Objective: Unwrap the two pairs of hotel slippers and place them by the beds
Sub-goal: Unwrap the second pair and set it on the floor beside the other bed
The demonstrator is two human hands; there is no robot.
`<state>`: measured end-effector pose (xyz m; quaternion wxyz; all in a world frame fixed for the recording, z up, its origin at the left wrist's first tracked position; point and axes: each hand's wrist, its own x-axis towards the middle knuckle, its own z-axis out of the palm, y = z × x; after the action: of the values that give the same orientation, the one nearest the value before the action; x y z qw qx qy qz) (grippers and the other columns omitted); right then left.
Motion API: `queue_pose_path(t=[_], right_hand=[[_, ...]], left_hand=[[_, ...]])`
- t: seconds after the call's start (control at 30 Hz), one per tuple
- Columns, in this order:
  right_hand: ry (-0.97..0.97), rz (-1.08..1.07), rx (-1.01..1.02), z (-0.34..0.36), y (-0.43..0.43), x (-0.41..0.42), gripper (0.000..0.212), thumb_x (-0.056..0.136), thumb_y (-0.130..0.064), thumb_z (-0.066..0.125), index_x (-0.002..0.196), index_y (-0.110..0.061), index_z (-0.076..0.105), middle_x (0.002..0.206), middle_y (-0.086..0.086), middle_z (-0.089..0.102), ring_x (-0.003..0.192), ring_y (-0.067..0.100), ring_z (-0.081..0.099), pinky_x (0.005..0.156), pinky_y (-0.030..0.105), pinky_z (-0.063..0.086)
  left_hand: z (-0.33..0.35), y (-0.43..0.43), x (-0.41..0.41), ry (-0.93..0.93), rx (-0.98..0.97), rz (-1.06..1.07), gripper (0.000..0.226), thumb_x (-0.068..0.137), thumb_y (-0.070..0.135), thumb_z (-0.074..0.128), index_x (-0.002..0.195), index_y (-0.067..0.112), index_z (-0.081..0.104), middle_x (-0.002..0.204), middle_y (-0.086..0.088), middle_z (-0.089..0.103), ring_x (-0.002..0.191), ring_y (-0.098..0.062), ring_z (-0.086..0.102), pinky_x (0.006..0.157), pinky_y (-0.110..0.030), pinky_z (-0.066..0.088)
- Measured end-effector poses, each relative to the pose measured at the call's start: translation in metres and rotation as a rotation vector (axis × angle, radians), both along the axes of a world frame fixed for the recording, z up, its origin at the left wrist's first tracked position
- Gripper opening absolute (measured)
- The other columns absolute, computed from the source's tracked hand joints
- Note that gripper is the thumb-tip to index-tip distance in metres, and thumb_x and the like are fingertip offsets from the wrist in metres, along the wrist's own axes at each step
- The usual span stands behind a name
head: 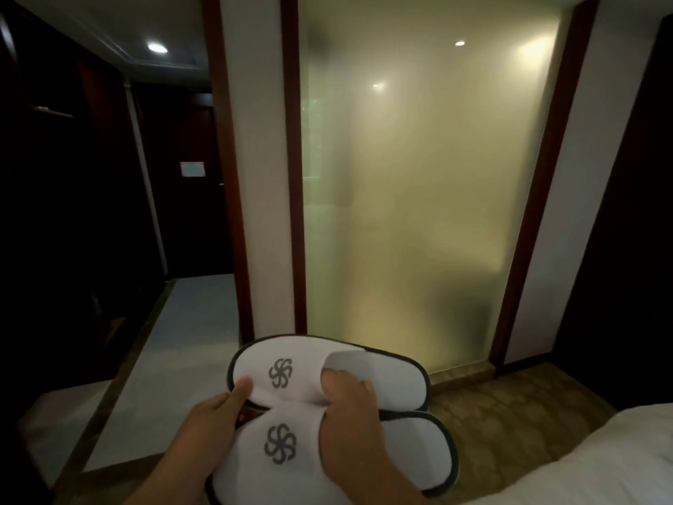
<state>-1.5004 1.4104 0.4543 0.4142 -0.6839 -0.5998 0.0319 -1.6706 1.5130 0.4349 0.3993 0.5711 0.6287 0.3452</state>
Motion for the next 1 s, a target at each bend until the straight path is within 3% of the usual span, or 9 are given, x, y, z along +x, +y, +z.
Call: queue_pose_path(t=[0.27,0.33,0.43,0.5,0.7,0.8,0.9,0.97,1.0], right_hand=[[0.031,-0.136,-0.123,0.014,0.117,0.051,0.017,0.082,0.002,0.047,0.084,-0.014,0.053,0.084,0.007,0.051,0.091,0.03,0.055,0.086,0.036,0.045],[0.28,-0.131,-0.117,0.024,0.145,0.056,0.016,0.082,0.003,0.048,0.081,-0.007,0.061,0.082,0.015,0.06,0.081,0.029,0.059,0.077,0.037,0.052],[1.07,-0.098,0.009,0.036,0.188,0.068,0.027,0.087,-0.005,0.049,0.08,0.002,0.074,0.079,0.017,0.074,0.064,0.026,0.07,0.053,0.03,0.056],[1.301,-0.128,0.072,0.033,0.214,0.084,0.029,0.089,-0.009,0.048,0.086,0.0,0.076,0.076,0.012,0.077,0.059,0.023,0.072,0.046,0.025,0.055],[1.161,-0.412,0.239,0.034,0.276,0.139,0.053,0.069,-0.023,0.06,0.1,0.021,0.055,0.086,0.014,0.061,0.08,0.031,0.057,0.084,0.047,0.051],[1.22,-0.458,0.239,0.027,0.31,0.17,0.03,0.062,-0.043,0.065,0.076,-0.02,0.079,0.098,0.016,0.068,0.09,0.032,0.064,0.085,0.045,0.053],[1.276,-0.431,0.205,0.009,0.343,0.21,0.059,0.053,-0.067,0.068,0.099,-0.03,0.072,0.103,0.004,0.072,0.092,0.029,0.068,0.081,0.044,0.056],[1.085,-0.47,0.095,-0.003,0.365,0.244,0.062,0.067,-0.065,0.065,0.119,-0.033,0.056,0.115,0.004,0.065,0.102,0.031,0.064,0.091,0.049,0.053],[0.782,-0.481,0.014,-0.007,0.373,0.262,0.048,0.079,-0.05,0.062,0.123,-0.033,0.05,0.119,0.003,0.06,0.107,0.03,0.06,0.095,0.048,0.05]], left_hand=[[-0.009,0.138,0.072,-0.025,0.058,-0.219,0.049,0.09,0.061,0.044,0.064,0.025,0.065,0.067,0.01,0.06,0.068,-0.007,0.056,0.055,-0.023,0.036],[-0.001,0.175,0.086,-0.06,0.051,-0.274,0.051,0.088,0.062,0.045,0.063,0.024,0.068,0.063,0.014,0.063,0.067,-0.006,0.058,0.054,-0.021,0.037],[0.018,0.227,0.107,-0.125,-0.009,-0.41,0.051,0.085,0.062,0.049,0.065,0.023,0.076,0.057,0.01,0.072,0.066,-0.012,0.067,0.058,-0.023,0.044],[0.027,0.256,0.125,-0.126,-0.022,-0.489,0.052,0.084,0.065,0.049,0.074,0.021,0.077,0.065,0.005,0.075,0.068,-0.017,0.071,0.061,-0.027,0.049],[0.028,0.319,0.194,-0.081,0.023,-0.617,0.054,0.088,0.07,0.033,0.09,0.029,0.068,0.096,-0.003,0.071,0.087,-0.021,0.066,0.083,-0.036,0.052],[0.025,0.353,0.235,-0.086,0.023,-0.59,0.061,0.091,0.068,0.021,0.105,0.028,0.064,0.101,-0.003,0.066,0.09,-0.021,0.062,0.08,-0.036,0.048],[0.012,0.389,0.277,-0.114,0.05,-0.586,0.048,0.094,0.063,0.023,0.094,0.033,0.061,0.088,0.003,0.063,0.082,-0.014,0.059,0.073,-0.032,0.044],[0.004,0.413,0.306,-0.127,0.08,-0.598,0.042,0.095,0.06,0.026,0.087,0.038,0.06,0.084,0.01,0.062,0.079,-0.009,0.058,0.066,-0.028,0.044],[0.001,0.425,0.321,-0.124,0.096,-0.593,0.041,0.096,0.059,0.027,0.083,0.038,0.059,0.081,0.012,0.061,0.077,-0.006,0.057,0.062,-0.025,0.042]])
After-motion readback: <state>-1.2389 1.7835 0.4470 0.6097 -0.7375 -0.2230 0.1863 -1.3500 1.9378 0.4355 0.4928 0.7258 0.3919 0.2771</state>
